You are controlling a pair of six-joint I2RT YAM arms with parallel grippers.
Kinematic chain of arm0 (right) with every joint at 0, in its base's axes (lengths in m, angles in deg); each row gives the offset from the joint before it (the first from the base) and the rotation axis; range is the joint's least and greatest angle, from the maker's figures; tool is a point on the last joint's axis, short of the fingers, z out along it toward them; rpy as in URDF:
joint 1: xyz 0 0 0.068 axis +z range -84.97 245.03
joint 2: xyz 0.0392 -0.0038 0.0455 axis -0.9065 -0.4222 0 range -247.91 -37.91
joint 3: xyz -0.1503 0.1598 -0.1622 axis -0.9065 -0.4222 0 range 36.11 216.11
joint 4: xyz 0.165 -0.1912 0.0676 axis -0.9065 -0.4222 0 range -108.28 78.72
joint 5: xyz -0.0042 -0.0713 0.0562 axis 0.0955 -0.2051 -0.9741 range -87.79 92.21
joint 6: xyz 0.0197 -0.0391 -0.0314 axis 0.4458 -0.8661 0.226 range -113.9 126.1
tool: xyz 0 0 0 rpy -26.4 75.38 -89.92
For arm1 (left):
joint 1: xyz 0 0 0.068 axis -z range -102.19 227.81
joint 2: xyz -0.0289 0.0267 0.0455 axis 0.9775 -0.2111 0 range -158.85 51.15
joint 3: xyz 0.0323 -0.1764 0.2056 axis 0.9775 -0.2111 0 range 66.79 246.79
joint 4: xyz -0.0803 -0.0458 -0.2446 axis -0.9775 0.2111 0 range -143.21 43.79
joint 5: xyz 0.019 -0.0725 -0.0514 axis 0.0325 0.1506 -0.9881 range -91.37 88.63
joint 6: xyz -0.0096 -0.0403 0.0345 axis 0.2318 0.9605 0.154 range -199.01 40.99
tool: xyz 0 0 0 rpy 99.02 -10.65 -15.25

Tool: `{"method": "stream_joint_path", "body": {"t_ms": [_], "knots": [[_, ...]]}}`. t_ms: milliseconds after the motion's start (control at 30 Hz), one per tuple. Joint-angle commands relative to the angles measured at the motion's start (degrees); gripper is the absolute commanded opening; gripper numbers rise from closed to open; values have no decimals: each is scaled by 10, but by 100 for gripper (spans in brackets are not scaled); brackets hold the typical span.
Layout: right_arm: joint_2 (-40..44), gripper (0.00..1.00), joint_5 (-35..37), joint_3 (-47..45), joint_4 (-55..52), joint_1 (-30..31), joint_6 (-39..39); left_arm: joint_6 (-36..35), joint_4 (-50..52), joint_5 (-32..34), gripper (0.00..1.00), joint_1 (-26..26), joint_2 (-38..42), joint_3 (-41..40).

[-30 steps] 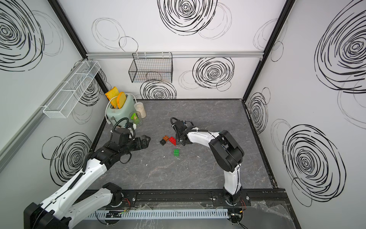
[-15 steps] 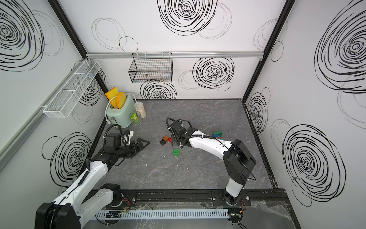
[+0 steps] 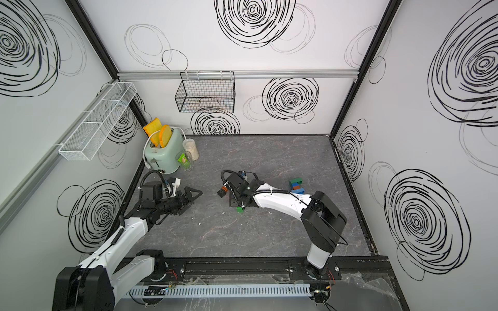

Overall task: Assemble the letter f with lego
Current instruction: Assemble the lego brick with the lego brick.

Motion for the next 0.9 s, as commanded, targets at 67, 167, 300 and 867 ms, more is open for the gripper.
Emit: {"method": "stream_joint_path", "body": {"t_ms": [67,167,300,867], "knots": [[0,54,4,-10,-4,10,44,11,-41,-11,98,-11,21,-6],[-7,54,6,-7,-4,13,49,12,-41,-10,98,-12,22,-7],[-12,55,4,-11,-1,13,55,13,-41,-8,98,-12,20,-7],[-35,54,6,-16,2,7,56,15,-41,0,98,-21,22,-10]]}}
